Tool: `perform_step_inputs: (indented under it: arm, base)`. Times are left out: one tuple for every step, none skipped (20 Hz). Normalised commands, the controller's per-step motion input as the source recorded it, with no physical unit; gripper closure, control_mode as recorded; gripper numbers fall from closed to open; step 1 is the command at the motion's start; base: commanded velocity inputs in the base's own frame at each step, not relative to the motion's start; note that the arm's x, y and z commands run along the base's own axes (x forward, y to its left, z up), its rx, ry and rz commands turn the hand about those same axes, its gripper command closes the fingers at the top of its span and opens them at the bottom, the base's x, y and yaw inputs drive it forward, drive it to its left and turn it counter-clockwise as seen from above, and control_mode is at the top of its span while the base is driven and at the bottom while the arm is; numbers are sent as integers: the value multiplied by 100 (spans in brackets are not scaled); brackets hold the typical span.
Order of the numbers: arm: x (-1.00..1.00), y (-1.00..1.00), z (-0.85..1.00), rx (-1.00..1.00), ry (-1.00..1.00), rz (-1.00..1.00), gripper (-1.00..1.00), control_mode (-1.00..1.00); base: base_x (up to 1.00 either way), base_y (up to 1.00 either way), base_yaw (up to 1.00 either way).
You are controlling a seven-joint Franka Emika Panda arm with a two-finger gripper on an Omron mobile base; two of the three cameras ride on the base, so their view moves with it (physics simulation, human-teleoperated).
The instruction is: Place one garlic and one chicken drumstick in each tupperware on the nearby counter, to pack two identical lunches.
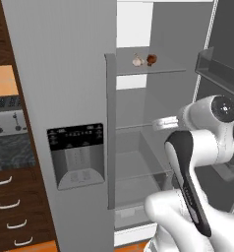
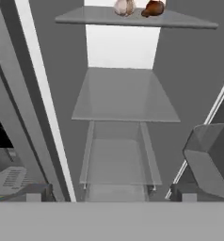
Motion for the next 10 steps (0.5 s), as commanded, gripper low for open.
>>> perform_step_inputs:
  arm:
    - [66,0,65,28,-33,-10,-100,-100]
    - [68,0,67,29,-33,-11,-100,-100]
    - [63,0,61,28,-34,-12,-100,-100]
    - [69,0,59,26,-30,-12,-100,-100]
    - [58,0,66,21,-24,-11,-100,-100]
    - [49,0,74,17,-21,-8,-100,-100]
    - [46,0,82,10,-15,-9,-100,-100]
    - [39,0,96,5,-6,-9,-100,-100]
    - [41,0,92,3,-6,-9,-100,-100]
    - [40,0,86,2,-6,-5,-100,-100]
  base:
    - [0,0,0]
    - [0,0,0]
    - [0,0,0]
    - [0,0,0]
    - [0,0,0]
    - [0,0,0]
    - [0,0,0]
    - [0,0,0]
    - [0,0,0]
    - [0,0,0]
